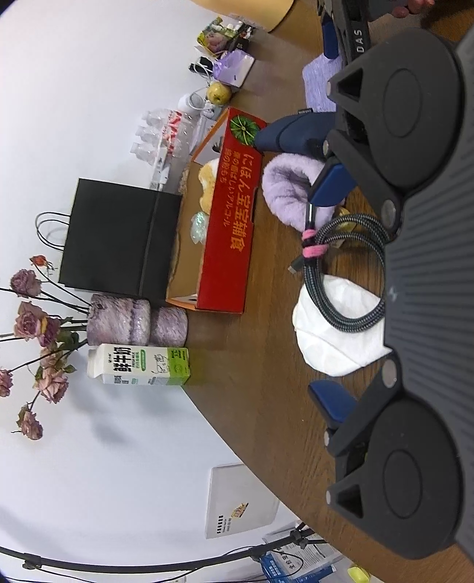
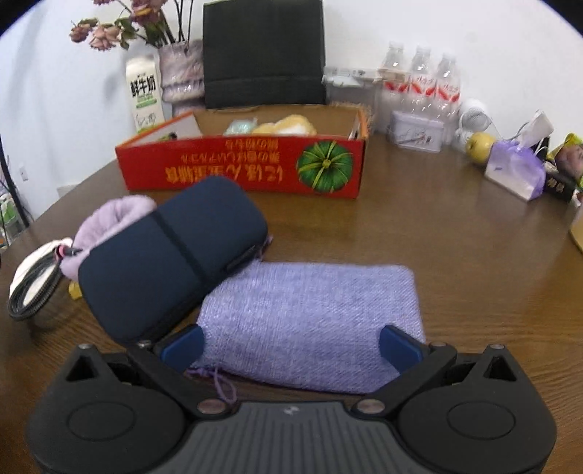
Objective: Organize objects
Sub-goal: 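Grasp the braided cable with the left gripper while right grasps the lilac pouch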
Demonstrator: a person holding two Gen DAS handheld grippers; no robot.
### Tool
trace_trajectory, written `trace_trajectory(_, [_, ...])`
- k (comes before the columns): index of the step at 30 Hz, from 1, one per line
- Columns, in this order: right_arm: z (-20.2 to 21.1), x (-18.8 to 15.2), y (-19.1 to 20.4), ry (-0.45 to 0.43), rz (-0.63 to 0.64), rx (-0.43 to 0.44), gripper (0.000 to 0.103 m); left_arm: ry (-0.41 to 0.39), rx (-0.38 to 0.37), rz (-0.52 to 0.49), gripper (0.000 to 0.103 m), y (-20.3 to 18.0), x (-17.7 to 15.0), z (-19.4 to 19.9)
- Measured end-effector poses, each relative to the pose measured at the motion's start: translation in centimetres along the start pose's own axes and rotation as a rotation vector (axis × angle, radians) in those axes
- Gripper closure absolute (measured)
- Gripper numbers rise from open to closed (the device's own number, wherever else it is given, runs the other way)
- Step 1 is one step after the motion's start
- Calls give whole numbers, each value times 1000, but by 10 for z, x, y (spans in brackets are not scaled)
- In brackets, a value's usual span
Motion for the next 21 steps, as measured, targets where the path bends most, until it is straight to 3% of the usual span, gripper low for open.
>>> trace_trajectory(13, [0, -4, 1, -30, 12, 1, 0, 71, 18, -57, 0, -1, -13, -22])
trace_trajectory(21, [0, -4, 2, -31, 12, 0, 0, 113, -53, -229, 0, -34, -13, -45])
Point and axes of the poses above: each gripper's, at about its wrist camera, not at the fingertips, and z roughly against the way its jaws point, y to its left, x to its top, the point moved 7 cm from there along -z, roughly the way its jaws point, and after that the axes turned 11 degrees about x, right-handed, at the moved point
